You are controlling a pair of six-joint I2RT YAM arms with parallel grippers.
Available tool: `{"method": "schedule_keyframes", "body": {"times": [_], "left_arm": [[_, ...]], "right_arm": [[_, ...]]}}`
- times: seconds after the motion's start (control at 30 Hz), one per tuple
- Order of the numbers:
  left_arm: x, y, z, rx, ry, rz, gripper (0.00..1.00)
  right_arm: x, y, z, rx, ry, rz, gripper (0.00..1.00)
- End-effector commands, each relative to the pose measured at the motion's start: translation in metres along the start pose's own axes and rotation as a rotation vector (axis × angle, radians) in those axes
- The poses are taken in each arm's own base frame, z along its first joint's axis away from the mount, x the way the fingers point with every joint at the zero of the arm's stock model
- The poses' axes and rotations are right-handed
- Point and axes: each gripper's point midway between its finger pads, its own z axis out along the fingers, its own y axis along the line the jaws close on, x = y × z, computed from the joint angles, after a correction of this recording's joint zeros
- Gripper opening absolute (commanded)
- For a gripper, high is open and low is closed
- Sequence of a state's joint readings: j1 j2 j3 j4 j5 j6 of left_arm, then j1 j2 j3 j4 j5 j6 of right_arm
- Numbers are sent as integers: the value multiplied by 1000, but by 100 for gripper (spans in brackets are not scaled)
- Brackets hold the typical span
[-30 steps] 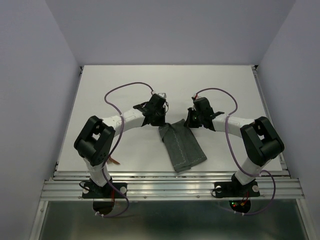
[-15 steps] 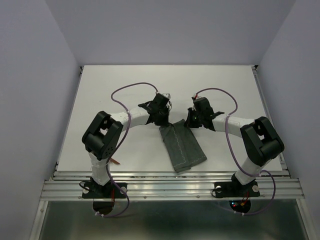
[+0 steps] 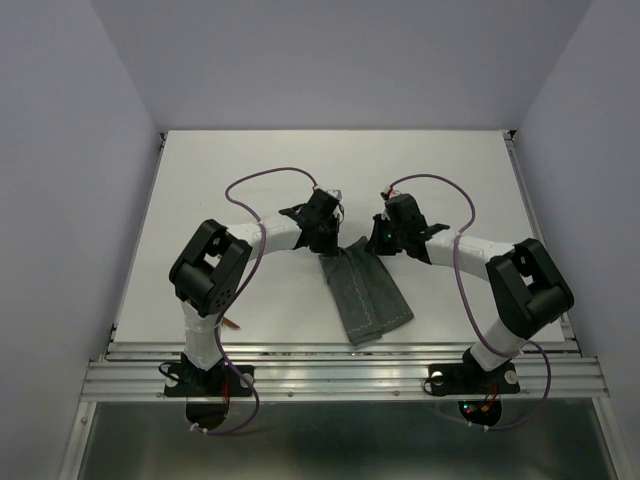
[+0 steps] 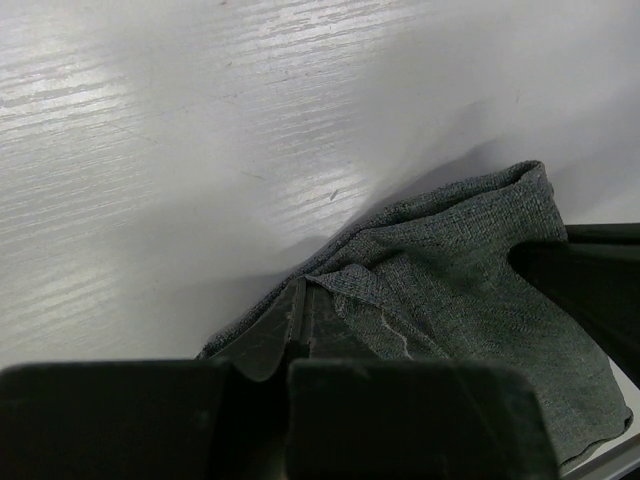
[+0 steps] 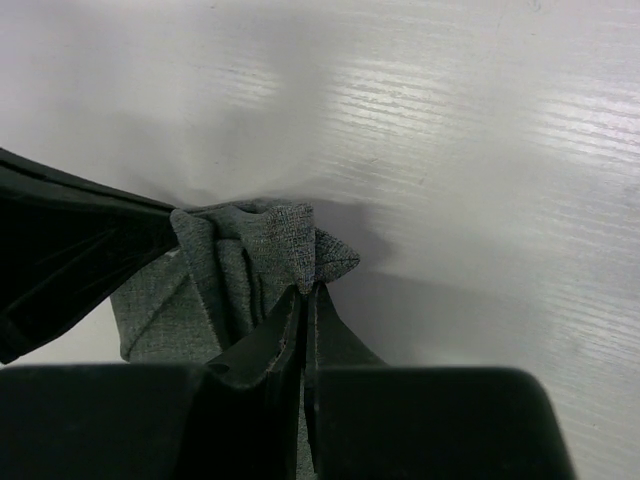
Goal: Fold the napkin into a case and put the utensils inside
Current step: Fold the 2/3-rectangle-folded napkin at the center of the board.
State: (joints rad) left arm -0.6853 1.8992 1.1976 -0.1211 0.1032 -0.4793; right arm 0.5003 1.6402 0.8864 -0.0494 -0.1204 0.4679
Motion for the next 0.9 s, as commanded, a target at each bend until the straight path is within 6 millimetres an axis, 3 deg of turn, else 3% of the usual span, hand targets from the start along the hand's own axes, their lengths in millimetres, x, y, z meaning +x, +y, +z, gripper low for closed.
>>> {"method": "schedule_keyframes", "body": {"times": [0.0, 0.5, 0.87], "left_arm": [[-2, -3, 4, 9, 3, 16, 0], [2, -2, 6, 4, 15, 3, 0], [7, 0, 7, 5, 22, -5, 0]], "right_arm": [[-12, 27, -14, -59, -48, -38, 1], [10, 69, -9, -94, -10, -58, 1], [8, 83, -3, -95, 3, -62, 1]]}}
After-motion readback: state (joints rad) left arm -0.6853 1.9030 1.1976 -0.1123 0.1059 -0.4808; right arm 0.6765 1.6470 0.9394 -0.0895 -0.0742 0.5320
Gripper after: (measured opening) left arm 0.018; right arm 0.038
